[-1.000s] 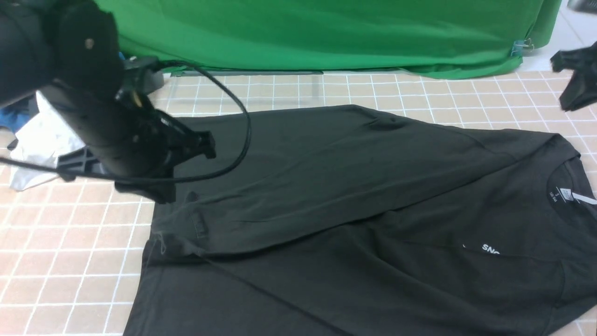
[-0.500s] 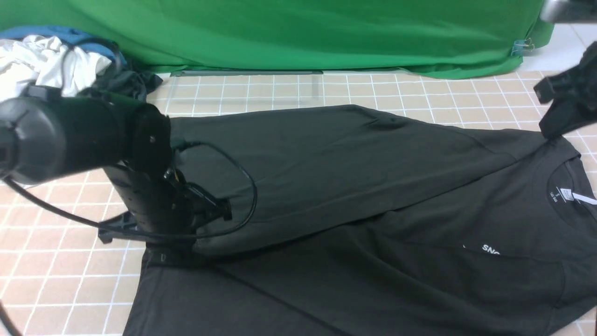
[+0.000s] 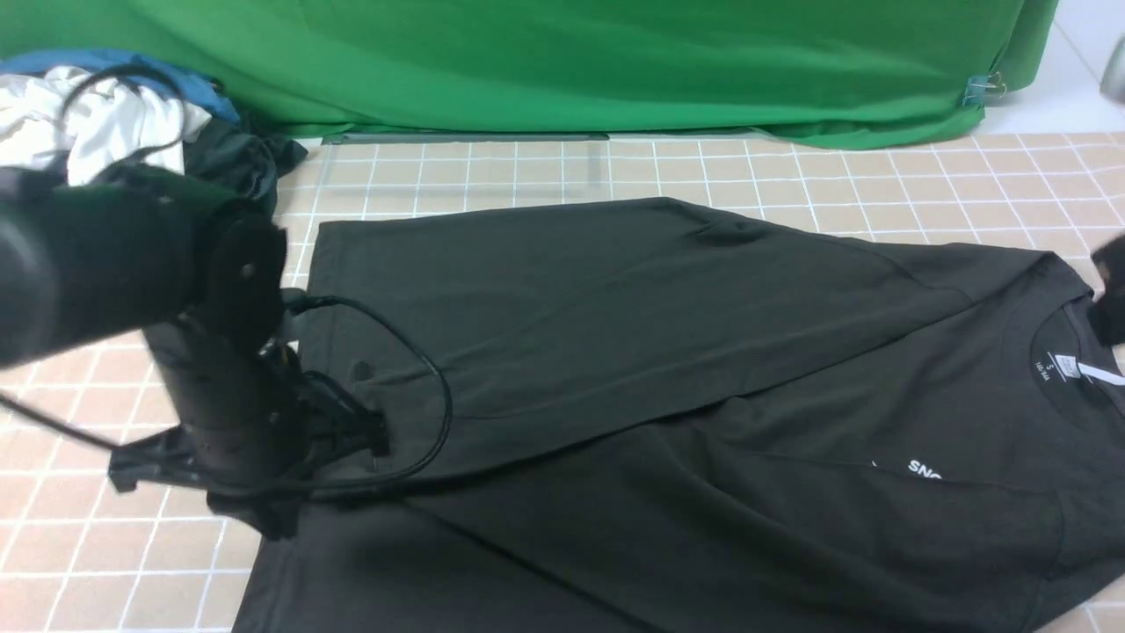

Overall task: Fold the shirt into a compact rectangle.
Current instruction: 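Grasp the near edge of the shirt at its hem and shoulder corners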

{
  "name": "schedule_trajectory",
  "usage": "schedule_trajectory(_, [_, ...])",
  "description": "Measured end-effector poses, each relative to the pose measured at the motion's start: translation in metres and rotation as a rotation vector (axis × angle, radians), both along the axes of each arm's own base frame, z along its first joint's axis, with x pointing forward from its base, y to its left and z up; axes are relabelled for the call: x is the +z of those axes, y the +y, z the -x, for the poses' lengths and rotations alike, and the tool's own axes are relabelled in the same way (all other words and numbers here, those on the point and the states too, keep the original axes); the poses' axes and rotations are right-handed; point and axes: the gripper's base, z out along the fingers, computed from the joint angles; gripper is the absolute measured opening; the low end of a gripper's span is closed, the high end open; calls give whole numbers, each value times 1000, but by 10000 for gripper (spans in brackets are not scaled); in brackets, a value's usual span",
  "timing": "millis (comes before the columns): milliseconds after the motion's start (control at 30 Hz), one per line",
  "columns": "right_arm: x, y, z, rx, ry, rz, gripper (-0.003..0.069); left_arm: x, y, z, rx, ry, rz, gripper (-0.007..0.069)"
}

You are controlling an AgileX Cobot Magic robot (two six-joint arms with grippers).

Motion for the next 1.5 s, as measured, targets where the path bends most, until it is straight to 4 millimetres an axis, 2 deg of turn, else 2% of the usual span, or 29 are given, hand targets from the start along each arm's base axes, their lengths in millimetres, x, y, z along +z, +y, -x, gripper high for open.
schedule_trajectory(100, [-17,1,6,-13,60,-11,195,7,0,12,13,-62,67,13])
schedule_trajectory(133, [-34,2,12,-19,115,-27,271,15,0,25,27,-108,122,13])
schedule_trajectory(233, [-59,10,22,8,178,-38,366,15,1,43,39,-116,175,13])
schedule_trajectory(433, [-106,43,44,152,215,-4,491,-9,5,68,51,-15,184,13])
schedule_trajectory(633, [-134,63,50,244,264,78,578,-30,7,72,57,62,155,13])
schedule_trajectory(900, [-168,68,34,219,319,160,585,-48,5,65,54,117,131,13])
schedule_trajectory(1000, [-176,68,31,225,342,173,566,-49,5,65,47,120,130,13])
schedule_trajectory(1100, [-177,68,29,238,349,194,454,-49,5,64,39,117,131,13])
schedule_trajectory(1133, [-178,67,28,251,349,204,305,-49,5,64,38,117,131,13])
schedule_trajectory(1167, [-178,68,28,258,349,202,208,-49,5,64,38,117,131,13])
schedule_trajectory(1200, [-178,68,29,260,352,199,135,-49,5,64,37,117,131,13])
schedule_trajectory(1233, [-178,68,29,262,353,200,135,-49,5,64,37,117,131,13])
schedule_trajectory(1267, [-178,68,29,263,353,198,73,-49,5,64,37,117,131,13])
schedule_trajectory(1500, [-166,66,37,258,362,183,52,-49,5,65,36,119,131,13])
